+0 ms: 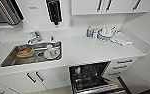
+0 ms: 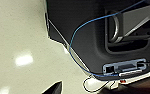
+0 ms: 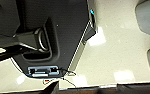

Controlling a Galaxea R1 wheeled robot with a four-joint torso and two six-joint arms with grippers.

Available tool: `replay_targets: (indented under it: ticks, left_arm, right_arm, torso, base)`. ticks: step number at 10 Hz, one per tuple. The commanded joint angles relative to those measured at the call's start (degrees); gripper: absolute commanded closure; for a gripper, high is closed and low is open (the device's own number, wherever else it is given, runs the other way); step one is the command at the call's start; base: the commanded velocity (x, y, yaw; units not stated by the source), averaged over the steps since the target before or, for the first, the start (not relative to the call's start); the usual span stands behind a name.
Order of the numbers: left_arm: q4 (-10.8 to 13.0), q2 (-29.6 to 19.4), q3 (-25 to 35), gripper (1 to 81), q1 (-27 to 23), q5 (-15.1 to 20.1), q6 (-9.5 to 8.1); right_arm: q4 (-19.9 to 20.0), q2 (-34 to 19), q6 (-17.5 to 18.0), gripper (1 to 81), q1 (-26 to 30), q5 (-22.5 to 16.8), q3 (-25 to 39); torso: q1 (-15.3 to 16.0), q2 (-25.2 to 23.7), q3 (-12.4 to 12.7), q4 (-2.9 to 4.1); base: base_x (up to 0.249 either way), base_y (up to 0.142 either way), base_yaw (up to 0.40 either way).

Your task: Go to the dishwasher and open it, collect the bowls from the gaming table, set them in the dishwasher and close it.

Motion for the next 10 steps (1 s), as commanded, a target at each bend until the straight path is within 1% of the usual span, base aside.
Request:
replay_targets:
  ticks: [1,2,4,5,7,8,10]
  left_arm:
    - [-0.24,-0.62,-0.18,1.0,-0.07,3.92,0.08]
    - [0.02,-0.79,-0.01,1.0,-0.07,3.83,0.17]
    - [0.12,-1.76,1.13,1.0,-0.07,2.51,0.43]
    - [0.2,-2.46,2.52,1.0,-0.07,2.42,0.61]
    - [0.2,-4.31,6.66,1.0,-0.07,2.43,0.7]
    - [0.2,-4.67,7.64,1.0,-0.07,2.42,0.7]
    - [0.12,-4.49,7.73,1.0,-0.07,2.51,0.7]
  right_arm:
    - [-1.25,4.11,-2.65,1.0,-3.19,-1.09,-6.28]
    - [-1.5,5.59,-2.74,1.0,-3.63,-1.09,-8.04]
    - [-1.6,7.11,-2.74,1.0,-4.94,1.11,-11.14]
    - [-1.6,7.98,-2.65,1.0,-5.39,2.34,-12.36]
    - [-1.6,9.74,-2.65,1.0,-5.47,2.34,-14.29]
    - [-1.69,10.27,-2.65,1.0,-5.48,2.34,-14.83]
    - [-1.77,10.89,-2.74,1.0,-5.74,2.34,-15.36]
  torso:
    - [3.63,-5.61,0.0,0.0]
    - [4.28,-6.69,0.0,0.0]
    - [6.77,-10.78,0.0,0.0]
    - [8.06,-12.85,0.02,0.0]
    - [10.71,-17.09,0.02,0.0]
    - [11.94,-19.06,0.05,0.0]
    - [14.69,-23.47,0.07,0.0]
  base:
    - [0.0,0.0,0.0]
    - [0.0,0.0,0.0]
    - [0.0,0.0,0.0]
    - [0.0,0.0,0.0]
    - [0.0,0.0,0.0]
    - [0.0,0.0,0.0]
    - [0.0,0.0,0.0]
